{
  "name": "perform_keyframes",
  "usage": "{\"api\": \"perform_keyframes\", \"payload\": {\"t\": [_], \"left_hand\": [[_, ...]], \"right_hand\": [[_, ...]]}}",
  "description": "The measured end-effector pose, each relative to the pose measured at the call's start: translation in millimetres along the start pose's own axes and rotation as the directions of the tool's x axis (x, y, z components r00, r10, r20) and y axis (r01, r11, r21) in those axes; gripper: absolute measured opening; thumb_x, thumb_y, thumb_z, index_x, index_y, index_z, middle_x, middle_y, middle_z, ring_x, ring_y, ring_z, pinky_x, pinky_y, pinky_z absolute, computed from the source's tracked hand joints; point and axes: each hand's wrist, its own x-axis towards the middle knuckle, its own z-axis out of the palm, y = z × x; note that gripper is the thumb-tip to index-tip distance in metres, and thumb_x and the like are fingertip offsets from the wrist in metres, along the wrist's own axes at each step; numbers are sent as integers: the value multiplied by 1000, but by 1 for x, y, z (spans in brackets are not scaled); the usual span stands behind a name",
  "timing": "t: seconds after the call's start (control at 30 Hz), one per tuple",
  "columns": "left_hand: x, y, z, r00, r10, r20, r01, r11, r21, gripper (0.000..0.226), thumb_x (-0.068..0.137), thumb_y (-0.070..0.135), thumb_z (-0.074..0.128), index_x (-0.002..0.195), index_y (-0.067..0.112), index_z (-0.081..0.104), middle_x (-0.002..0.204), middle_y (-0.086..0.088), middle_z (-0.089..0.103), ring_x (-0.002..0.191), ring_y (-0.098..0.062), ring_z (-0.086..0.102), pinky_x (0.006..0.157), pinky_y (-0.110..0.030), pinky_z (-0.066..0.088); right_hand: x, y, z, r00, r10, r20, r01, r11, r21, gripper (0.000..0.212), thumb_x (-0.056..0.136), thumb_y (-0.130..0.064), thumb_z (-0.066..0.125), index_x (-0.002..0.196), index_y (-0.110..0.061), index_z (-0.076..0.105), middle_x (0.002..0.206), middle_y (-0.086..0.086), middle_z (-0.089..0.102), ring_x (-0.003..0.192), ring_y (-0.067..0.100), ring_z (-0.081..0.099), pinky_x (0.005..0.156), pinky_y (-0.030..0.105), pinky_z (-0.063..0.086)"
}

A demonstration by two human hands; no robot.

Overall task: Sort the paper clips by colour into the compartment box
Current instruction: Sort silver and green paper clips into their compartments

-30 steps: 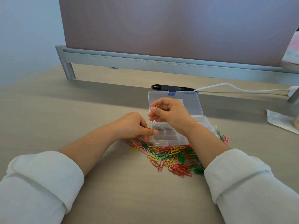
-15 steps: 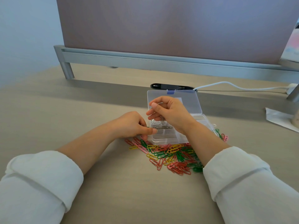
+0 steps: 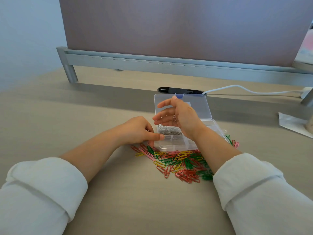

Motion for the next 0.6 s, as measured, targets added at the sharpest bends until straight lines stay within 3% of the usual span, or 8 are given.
{"api": "perform_keyframes", "payload": {"t": [0.3,0.43,0.6], "left_hand": [[1,-1,0,1000,1,-2,-1,1000,2,41,79,48,65,47,22,63,29,7,37,35,-6,36,38,-11,29],[1,-1,0,1000,-3,-2,3,1000,19,42,78,50,64,46,23,63,29,6,36,36,-7,35,39,-13,27],[1,-1,0,1000,-8,7,8,1000,3,42,78,49,65,46,22,63,32,7,38,36,-7,35,47,-20,30]], "right_hand": [[1,3,-3,999,-25,46,24,999,34,39,100,-23,15,106,-20,53,83,8,73,83,25,70,79,31,51],[2,5,-3,998,-59,32,60,998,-24,34,97,-7,18,115,-19,44,90,6,72,81,23,71,74,26,55],[1,1,-2,996,-84,23,84,996,-20,35,91,4,21,108,-16,44,97,4,69,73,19,70,71,25,56]]}}
